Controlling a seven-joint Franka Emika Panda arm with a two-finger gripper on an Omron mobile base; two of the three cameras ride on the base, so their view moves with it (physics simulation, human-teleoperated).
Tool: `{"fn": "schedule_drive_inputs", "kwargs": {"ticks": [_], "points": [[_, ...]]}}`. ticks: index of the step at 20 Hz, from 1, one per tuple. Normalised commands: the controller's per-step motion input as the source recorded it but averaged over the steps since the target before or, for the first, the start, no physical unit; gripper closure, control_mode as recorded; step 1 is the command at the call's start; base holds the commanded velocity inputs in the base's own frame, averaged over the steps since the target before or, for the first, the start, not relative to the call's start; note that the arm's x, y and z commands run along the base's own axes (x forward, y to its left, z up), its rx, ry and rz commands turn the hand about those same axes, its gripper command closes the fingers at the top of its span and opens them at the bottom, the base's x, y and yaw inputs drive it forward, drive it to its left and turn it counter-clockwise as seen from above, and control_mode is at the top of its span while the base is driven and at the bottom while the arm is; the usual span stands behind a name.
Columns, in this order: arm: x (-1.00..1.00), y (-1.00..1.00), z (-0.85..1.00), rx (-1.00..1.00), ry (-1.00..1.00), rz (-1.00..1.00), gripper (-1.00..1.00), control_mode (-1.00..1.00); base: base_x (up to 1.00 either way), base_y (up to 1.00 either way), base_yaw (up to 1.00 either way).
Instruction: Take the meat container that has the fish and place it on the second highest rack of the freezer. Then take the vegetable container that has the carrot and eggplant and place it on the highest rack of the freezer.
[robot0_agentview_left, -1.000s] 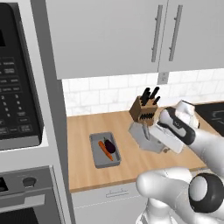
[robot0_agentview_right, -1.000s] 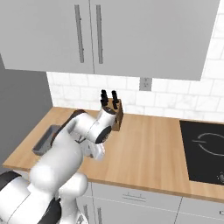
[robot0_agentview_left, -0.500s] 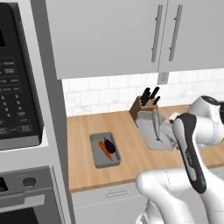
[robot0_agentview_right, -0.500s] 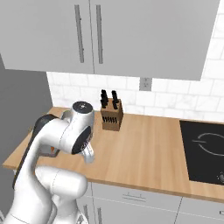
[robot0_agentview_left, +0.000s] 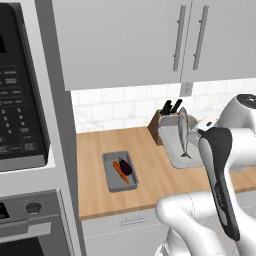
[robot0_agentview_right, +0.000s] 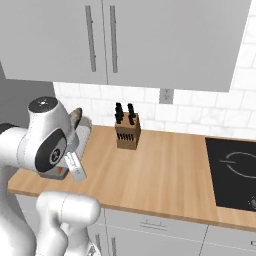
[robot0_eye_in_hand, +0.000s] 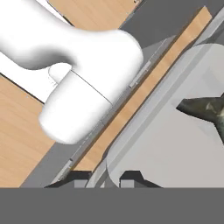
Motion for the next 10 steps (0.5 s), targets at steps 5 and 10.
{"fn": "schedule_drive_inputs", "kwargs": {"ticks": [5, 10], "points": [[-0.52, -0.05, 0.79, 0.00, 0.00, 0.00, 1.00, -1.00, 0.00, 0.00, 0.00], [-0.20, 0.01, 0.25, 0.01, 0.11, -0.02, 1.00, -1.00, 0.00, 0.00, 0.00]]}}
